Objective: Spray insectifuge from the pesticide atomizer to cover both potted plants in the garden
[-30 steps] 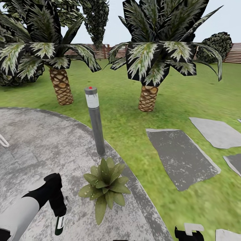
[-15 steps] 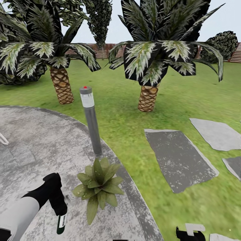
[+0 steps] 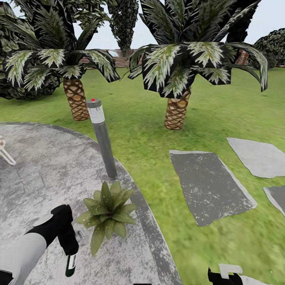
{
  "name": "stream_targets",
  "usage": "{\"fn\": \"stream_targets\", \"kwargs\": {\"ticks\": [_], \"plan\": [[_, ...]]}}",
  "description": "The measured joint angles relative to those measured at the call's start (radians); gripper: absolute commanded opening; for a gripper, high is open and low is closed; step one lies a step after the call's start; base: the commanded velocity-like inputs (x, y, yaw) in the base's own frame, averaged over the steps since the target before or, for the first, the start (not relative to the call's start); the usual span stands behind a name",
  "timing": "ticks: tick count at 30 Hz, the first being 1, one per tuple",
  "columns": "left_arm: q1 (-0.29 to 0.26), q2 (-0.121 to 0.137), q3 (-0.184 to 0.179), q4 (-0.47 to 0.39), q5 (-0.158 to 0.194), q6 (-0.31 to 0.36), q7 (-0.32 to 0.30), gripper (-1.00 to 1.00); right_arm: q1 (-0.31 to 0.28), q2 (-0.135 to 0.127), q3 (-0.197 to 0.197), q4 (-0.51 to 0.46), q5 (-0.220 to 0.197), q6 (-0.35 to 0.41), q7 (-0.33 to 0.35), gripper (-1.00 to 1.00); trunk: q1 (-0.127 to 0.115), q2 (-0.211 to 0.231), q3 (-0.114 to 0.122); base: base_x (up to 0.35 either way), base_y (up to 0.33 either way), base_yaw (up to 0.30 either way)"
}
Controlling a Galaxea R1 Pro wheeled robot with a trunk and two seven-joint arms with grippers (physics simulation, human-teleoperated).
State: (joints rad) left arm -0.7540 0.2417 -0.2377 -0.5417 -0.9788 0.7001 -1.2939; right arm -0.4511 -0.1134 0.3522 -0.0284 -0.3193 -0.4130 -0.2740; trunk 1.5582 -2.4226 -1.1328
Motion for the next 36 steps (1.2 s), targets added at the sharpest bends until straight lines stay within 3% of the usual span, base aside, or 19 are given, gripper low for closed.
{"fn": "stream_targets", "kwargs": {"ticks": [5, 7, 10, 19, 36], "plan": [[0.006, 0.0, -0.002, 0.003, 0.0, -0.001, 0.01, -1.0, 0.0, 0.0, 0.0, 0.0, 0.0, 0.0, 0.0, 1.0, -0.001, 0.0, 0.0, 0.14, -0.232, 0.271], [0.007, 0.0, 0.007, 0.01, -0.001, 0.0, 0.069, -1.0, 0.0, 0.0, 0.0, 0.0, 0.0, 0.0, 0.0, 1.0, -0.001, 0.0, 0.0, 0.241, -0.053, 0.087], [0.01, 0.0, 0.007, 0.017, 0.0, 0.0, 0.092, -1.0, 0.0, 0.0, 0.0, -0.001, 0.0, 0.001, 0.0, 1.0, 0.0, 0.0, 0.0, 0.081, -0.013, 0.022], [0.026, 0.002, 0.003, 0.019, 0.001, -0.001, 0.1, -1.0, 0.0, 0.0, 0.001, 0.0, 0.0, 0.0, 0.001, 1.0, 0.0, 0.0, 0.0, 0.004, -0.011, 0.2], [0.028, 0.002, 0.014, 0.017, 0.002, 0.006, 0.138, -1.0, 0.0, 0.003, 0.001, 0.0, 0.002, 0.0, 0.001, 1.0, 0.0, 0.0, 0.0, -0.044, -0.254, 0.276]]}}
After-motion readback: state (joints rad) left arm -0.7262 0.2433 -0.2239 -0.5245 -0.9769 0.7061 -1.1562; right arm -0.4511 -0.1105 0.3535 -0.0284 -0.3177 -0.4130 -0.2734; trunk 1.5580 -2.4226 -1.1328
